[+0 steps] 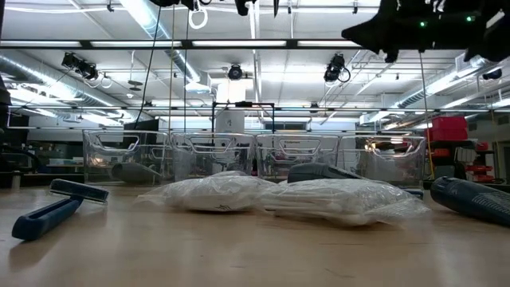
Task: Pick & Place Travel size toiletries
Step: Put the left blue shave cream into the middle right transparent bin
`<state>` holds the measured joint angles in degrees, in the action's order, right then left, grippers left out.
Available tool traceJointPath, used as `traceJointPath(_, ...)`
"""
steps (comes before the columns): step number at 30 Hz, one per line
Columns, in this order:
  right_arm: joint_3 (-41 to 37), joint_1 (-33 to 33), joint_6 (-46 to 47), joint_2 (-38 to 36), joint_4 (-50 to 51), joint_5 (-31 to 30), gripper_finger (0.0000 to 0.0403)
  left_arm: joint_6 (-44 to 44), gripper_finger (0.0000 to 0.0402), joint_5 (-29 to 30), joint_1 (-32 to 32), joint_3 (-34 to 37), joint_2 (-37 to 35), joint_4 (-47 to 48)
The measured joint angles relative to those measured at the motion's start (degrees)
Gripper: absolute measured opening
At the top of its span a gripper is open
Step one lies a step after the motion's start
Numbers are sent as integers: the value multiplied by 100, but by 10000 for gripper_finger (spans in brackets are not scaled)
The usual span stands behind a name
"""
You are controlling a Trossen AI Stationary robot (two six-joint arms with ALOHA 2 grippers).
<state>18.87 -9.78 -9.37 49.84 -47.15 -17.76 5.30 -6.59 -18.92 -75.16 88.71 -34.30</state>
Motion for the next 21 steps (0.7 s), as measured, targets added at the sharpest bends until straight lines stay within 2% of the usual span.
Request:
traceJointPath(14,1048,2,-1232,624,63,2,12,162,154,262,0,0,0,-732)
traceJointPath(21,1377,0,-1427,1103,60,-7,14,118,154,301,0,0,0,-775)
